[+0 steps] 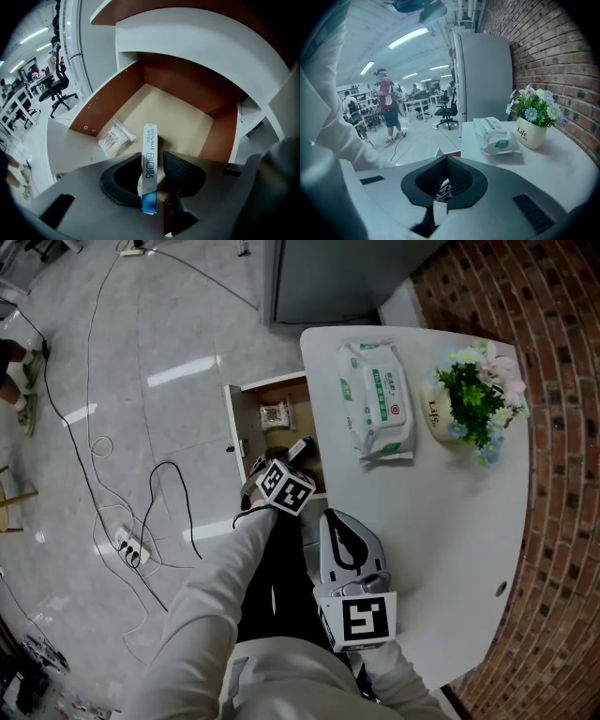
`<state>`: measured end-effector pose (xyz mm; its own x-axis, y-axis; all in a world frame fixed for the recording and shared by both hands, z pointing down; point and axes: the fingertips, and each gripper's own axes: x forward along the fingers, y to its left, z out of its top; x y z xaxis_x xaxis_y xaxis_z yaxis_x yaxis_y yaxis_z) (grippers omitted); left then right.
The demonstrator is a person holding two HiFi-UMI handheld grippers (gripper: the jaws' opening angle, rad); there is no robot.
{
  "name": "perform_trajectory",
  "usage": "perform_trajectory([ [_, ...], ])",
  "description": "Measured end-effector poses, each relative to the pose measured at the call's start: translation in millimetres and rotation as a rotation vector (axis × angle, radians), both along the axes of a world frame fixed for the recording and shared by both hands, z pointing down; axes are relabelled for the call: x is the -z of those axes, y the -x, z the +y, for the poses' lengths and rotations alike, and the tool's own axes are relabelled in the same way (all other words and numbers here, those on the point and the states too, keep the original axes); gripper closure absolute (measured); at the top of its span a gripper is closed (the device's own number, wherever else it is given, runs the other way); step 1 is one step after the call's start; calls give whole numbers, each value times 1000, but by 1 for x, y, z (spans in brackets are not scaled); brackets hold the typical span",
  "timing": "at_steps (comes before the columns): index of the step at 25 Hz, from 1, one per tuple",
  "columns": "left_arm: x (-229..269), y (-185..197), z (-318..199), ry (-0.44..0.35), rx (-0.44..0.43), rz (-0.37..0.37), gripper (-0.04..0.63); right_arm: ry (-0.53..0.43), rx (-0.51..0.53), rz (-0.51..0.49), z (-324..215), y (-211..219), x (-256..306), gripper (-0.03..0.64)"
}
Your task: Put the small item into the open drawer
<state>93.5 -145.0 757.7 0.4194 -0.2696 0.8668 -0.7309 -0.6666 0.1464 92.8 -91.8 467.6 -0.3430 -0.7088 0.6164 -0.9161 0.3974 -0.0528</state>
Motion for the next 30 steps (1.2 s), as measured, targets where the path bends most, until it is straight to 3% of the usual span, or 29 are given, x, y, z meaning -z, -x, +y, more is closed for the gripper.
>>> perform_trajectory([
  [12,30,13,1,-42,38,11,440,-19,-17,-12,2,10,12,591],
  [16,52,17,2,-66,60,62,440,-36,-14,-16,2,14,17,591],
  [30,177,53,-15,-261,175,235,497,-75,-55,-18,13,17,34,591],
])
